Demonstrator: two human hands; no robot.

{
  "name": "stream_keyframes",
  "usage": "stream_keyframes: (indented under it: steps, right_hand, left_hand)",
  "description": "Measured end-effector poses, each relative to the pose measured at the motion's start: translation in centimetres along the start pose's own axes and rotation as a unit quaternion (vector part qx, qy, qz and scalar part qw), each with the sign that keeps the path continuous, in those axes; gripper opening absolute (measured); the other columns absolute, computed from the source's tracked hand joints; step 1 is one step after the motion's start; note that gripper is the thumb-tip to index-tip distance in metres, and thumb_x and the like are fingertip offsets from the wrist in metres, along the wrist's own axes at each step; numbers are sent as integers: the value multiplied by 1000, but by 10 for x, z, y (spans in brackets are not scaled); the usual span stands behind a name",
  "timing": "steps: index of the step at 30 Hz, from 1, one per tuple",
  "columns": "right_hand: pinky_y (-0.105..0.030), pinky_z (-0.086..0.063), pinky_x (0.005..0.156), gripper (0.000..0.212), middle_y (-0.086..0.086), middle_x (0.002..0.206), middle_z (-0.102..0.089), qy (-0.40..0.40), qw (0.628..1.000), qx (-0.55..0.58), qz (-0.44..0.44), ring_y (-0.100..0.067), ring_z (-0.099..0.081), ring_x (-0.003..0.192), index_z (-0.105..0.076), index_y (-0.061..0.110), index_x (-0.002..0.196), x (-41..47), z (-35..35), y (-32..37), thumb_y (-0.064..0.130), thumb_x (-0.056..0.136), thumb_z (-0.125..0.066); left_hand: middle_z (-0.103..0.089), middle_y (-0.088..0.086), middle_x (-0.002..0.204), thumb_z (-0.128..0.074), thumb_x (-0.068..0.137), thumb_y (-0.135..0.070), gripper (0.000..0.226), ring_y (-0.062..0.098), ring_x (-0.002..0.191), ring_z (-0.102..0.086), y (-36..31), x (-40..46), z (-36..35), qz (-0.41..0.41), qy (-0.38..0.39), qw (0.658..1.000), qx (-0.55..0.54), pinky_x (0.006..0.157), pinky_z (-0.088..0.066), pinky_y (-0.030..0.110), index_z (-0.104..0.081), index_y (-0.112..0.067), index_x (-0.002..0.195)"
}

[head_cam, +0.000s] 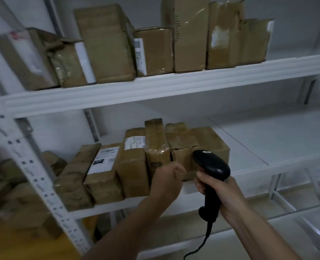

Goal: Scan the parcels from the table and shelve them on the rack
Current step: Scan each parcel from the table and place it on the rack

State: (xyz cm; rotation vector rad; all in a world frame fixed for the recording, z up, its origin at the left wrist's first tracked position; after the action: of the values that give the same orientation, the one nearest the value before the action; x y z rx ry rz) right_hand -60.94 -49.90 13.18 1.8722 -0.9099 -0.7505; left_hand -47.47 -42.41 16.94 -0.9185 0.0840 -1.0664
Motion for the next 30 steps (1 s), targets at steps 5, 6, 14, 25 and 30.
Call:
stream_keyframes:
  steps: [5,6,14,25,30]
  right_hand:
    - [-34,-50,66,29,-14,75,-66,90,995,-6,-41,-23,-59,66,-69,-1,102,-19,-67,-25,-1,74,-75]
    - [-34,-51,66,28,-15,77,-67,101,993,-5,-54,-23,-59,67,-70,1,101,-25,-82,-31,-2,73,-75]
    - [-34,-48,60,23,-14,72,-64,212,971,-65,-93,-24,-57,65,-72,0,95,-75,-230,-100,1,73,-77]
    - [-28,-47,54,12,-10,65,-62,273,949,-111,-112,-19,-56,55,-71,-2,89,-152,-409,-207,0,77,-75]
    - [-30,-47,55,11,-12,67,-61,273,946,-126,-124,-20,-56,55,-70,1,85,-173,-460,-262,2,76,-77]
  left_hand:
    - [-61,-10,75,-45,99,-6,35,9,73,-61,52,-28,62,109,-10,992,-58,76,-57,34,-61,-26,75]
    - [-61,-10,77,-46,98,-6,35,11,77,-62,62,-36,76,118,-18,991,-54,79,-57,37,-60,-28,74]
    - [-59,-2,79,-55,86,-1,19,12,76,-56,156,-112,210,202,-108,973,28,63,-41,14,-71,-12,86]
    - [-67,9,110,-59,95,-13,25,24,100,-64,308,-231,375,318,-84,944,-6,77,-53,30,-66,-9,118]
    - [-68,6,100,-59,95,-15,28,21,92,-66,363,-275,426,354,-81,932,-7,79,-54,33,-65,-8,121]
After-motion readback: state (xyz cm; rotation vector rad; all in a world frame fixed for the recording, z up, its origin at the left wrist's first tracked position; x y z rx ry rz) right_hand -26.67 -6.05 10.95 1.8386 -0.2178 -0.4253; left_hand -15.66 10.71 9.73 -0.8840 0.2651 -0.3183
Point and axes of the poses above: each hand's wrist, its own x-axis towards the middle knuckle, its own z-axis out of the back of the hand, y = z × x, the point moved 6 cm from there along x, towards the middle knuckle
